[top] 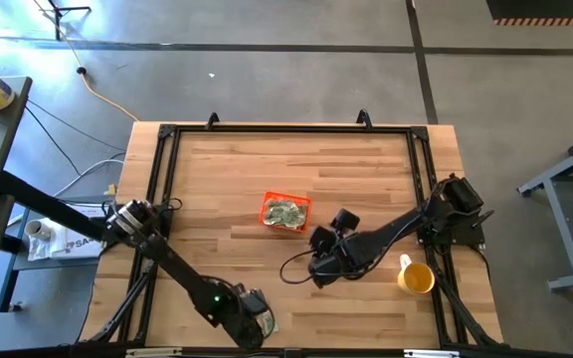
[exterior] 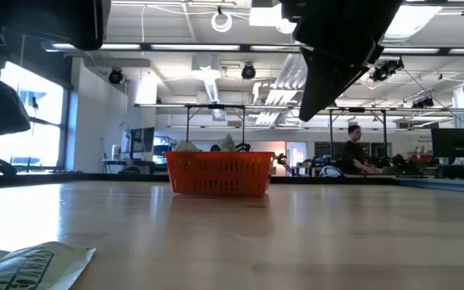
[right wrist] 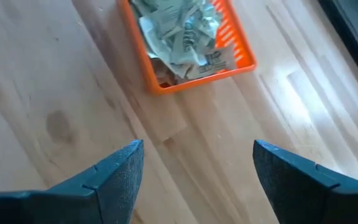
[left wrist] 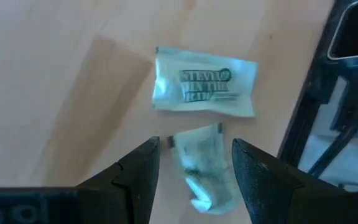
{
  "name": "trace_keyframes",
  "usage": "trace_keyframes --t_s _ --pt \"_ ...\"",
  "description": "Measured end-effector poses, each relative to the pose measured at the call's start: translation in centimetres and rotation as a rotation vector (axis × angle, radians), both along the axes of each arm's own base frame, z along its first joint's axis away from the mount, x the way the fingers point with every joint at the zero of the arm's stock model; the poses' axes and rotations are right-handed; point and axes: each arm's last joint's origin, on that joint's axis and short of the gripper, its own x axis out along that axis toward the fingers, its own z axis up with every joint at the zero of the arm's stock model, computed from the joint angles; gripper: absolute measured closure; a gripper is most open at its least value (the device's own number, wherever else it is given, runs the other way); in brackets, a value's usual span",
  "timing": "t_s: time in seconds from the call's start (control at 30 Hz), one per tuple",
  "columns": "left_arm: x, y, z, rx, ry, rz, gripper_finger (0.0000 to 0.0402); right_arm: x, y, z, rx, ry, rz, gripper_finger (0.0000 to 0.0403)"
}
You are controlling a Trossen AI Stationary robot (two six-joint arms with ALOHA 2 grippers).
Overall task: Pick and place Stevia / Truvia into bins
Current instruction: Put the left light green stevia packet into the orange bin
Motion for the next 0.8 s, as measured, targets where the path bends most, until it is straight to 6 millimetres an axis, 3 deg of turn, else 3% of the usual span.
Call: trace_keyframes --t_s 0.47,0.6,0.8 --pt "-1.1 -1.0 -2.5 0.137 0.054 -0.104 0.0176 -0.1 -1.5 0.0 -0.076 0.050 -0.040 0.0111" --pt "-1.6 -0.3 -2.7 0.300 0.066 -0.204 0.0217 -0.3 -1.9 0.0 -0.084 0.064 -0.070 0.0111" --pt "-1.3 1.4 -2.9 0.518 0.072 -0.340 0.0320 -1.0 -2.4 0.1 -0.094 0.086 -0.150 0.0111"
